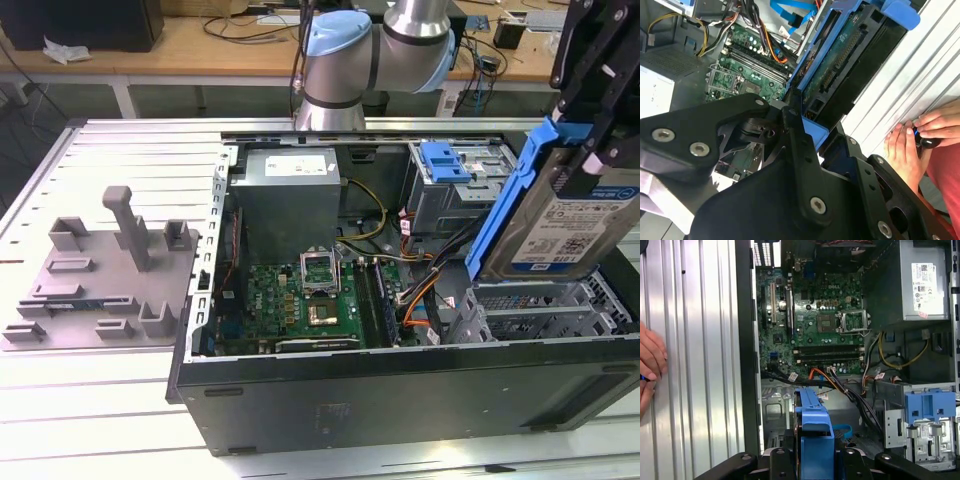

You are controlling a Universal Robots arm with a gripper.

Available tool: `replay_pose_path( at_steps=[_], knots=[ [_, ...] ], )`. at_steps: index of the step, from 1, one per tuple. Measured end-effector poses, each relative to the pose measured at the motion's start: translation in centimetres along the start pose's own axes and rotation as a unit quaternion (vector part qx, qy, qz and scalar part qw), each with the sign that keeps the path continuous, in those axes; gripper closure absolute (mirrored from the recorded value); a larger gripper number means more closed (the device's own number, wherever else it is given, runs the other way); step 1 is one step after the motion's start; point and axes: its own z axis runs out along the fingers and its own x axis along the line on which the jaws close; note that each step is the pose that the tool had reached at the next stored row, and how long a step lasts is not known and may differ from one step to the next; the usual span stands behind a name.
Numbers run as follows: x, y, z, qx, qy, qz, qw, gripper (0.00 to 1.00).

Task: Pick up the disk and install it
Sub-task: 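Insert the disk into the insertion slot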

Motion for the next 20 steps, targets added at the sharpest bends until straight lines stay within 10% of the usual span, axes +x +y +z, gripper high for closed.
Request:
replay_pose_path(
  at_steps=[20],
  knots=[
    [-0.04, -1.28, 0.33, -0.0013, 0.0003, -0.021, 0.9998, 0.63]
  ],
)
